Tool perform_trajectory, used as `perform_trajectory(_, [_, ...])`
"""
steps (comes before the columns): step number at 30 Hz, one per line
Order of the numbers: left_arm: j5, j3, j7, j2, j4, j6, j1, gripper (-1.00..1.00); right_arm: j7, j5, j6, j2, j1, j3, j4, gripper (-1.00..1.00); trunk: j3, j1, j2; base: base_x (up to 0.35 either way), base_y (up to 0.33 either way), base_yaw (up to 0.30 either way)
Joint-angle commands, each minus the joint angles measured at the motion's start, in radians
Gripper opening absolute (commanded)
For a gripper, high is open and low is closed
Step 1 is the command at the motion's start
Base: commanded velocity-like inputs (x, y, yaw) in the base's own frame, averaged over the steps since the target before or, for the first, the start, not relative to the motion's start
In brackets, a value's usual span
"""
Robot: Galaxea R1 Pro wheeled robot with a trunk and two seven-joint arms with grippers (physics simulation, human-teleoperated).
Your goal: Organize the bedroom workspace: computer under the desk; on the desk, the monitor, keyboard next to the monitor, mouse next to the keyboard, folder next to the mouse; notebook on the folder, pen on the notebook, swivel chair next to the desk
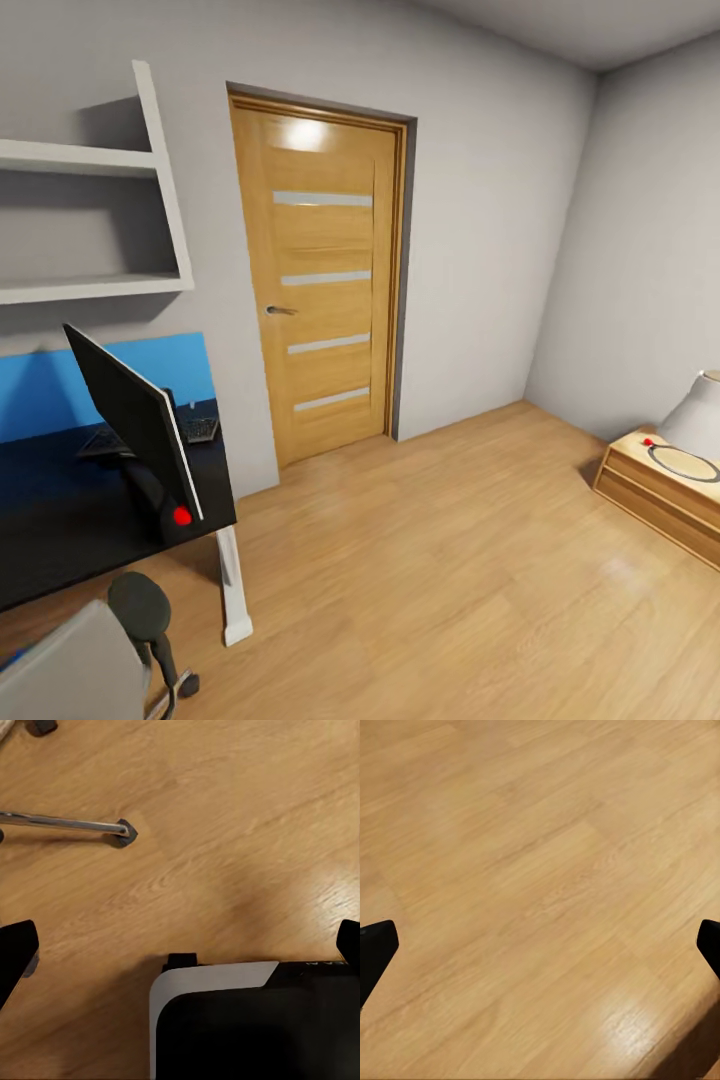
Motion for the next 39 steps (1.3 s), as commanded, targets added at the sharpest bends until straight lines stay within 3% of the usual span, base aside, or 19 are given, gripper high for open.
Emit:
perform_trajectory(1, [0.0,0.0,-0.001,0.0,-0.001,-0.002,0.0,1.0,0.0,-0.003,-0.003,0.0,-0.001,0.001,0.001,1.0,-0.001,0.001,-0.001,0.327,0.0,-0.002])
perform_trajectory(27, [0.0,0.0,-0.001,0.0,-0.001,-0.002,0.0,1.0,0.001,-0.004,-0.002,0.001,-0.001,0.003,0.037,1.0,-0.001,0.001,-0.001,0.327,-0.003,0.0])
perform_trajectory(39, [0.0,0.0,-0.001,0.0,0.0,-0.002,0.0,1.0,-0.001,-0.006,-0.003,0.021,-0.001,0.002,0.038,1.0,-0.001,0.001,-0.001,0.327,-0.077,0.0])
